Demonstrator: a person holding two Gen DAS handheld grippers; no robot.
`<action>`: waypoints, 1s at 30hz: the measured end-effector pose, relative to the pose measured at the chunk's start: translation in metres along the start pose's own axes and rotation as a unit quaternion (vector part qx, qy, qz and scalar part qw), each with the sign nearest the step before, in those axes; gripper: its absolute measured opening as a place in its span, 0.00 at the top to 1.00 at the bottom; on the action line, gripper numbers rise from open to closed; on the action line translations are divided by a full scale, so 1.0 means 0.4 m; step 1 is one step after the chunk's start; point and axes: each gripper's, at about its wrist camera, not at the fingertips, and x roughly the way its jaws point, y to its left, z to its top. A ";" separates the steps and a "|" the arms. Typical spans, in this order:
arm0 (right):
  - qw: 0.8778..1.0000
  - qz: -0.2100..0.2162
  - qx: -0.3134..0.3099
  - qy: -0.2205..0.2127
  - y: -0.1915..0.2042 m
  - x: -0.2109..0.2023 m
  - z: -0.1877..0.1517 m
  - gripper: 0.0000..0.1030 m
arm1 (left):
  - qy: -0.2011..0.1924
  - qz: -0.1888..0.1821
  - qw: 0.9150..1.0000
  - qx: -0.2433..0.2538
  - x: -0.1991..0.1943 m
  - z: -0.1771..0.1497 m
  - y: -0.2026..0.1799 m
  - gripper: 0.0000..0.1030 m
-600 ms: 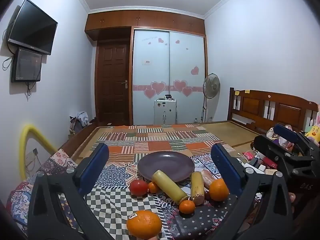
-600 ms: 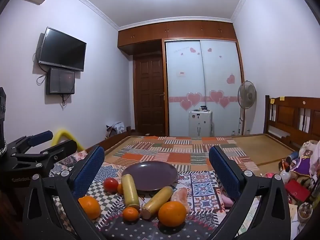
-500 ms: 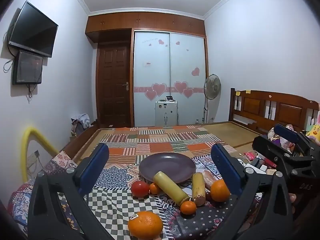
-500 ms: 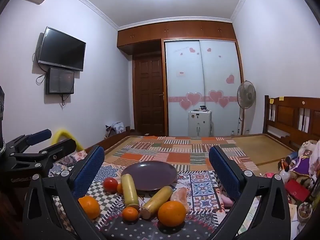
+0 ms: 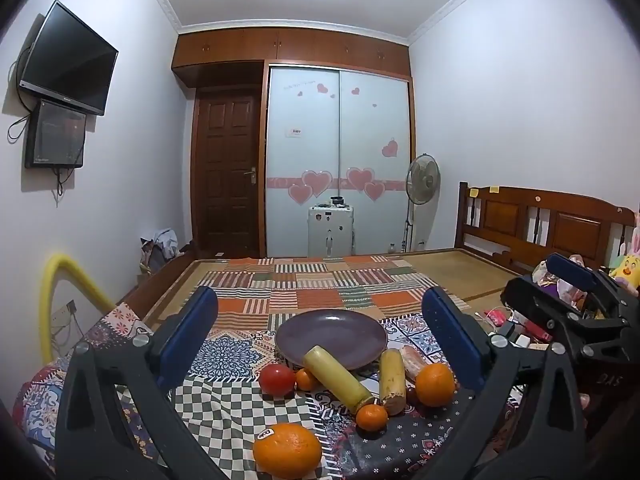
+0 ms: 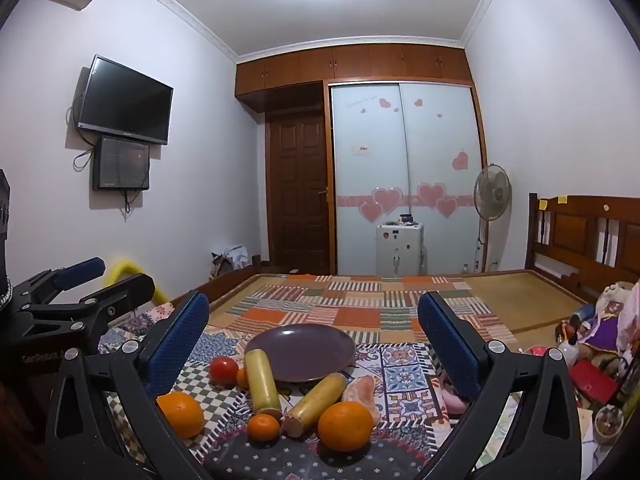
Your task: Organize fruits
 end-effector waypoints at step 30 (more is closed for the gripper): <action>1.000 0.002 0.002 -0.005 0.021 -0.010 0.013 0.00 | -0.003 -0.013 1.000 -0.010 -0.008 -0.001 0.000 0.00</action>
